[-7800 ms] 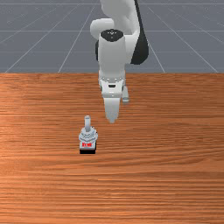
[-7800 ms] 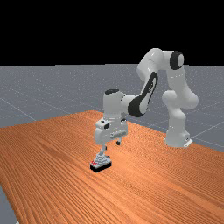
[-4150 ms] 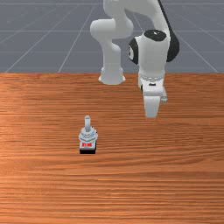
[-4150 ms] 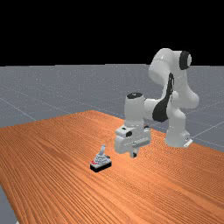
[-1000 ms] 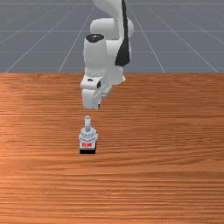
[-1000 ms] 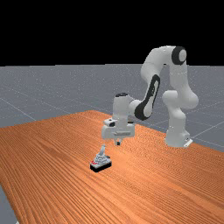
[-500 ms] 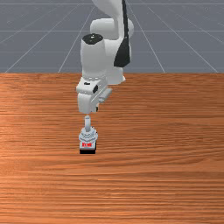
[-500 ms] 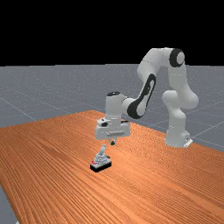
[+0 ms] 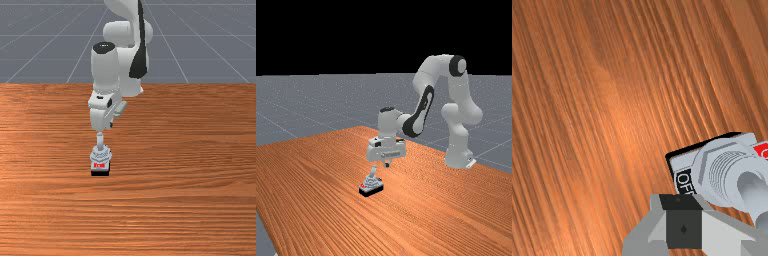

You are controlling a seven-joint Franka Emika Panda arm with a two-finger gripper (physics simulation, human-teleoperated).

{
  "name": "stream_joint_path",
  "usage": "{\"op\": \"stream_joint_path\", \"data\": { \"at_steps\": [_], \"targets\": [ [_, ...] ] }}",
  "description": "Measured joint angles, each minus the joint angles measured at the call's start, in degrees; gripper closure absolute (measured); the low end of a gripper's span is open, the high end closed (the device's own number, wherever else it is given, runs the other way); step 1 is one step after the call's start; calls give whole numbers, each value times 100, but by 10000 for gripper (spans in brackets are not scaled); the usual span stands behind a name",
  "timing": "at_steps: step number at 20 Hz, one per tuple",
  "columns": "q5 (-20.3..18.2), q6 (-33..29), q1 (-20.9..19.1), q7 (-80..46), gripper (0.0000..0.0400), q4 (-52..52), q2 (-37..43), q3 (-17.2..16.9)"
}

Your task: Turn on the trigger

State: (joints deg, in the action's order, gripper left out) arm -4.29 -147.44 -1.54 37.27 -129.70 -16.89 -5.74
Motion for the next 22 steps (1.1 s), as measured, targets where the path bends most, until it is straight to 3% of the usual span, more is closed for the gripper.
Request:
{"op": "stream_joint_path", "data": {
  "at_steps": [2, 6, 15, 20, 21, 22],
  "targets": [
    [-80, -16, -38, 83, 400, -76, 50, 27],
    [253, -105, 98, -234, 400, -211, 128, -114],
    [116, -51, 36, -312, 400, -107, 62, -137],
    [49, 197, 97, -677, 400, 521, -328, -169],
    [-42, -299, -27, -170, 400, 390, -314, -26],
    [-18, -172, -13, -200, 400, 508, -371, -40]
  ]
}}
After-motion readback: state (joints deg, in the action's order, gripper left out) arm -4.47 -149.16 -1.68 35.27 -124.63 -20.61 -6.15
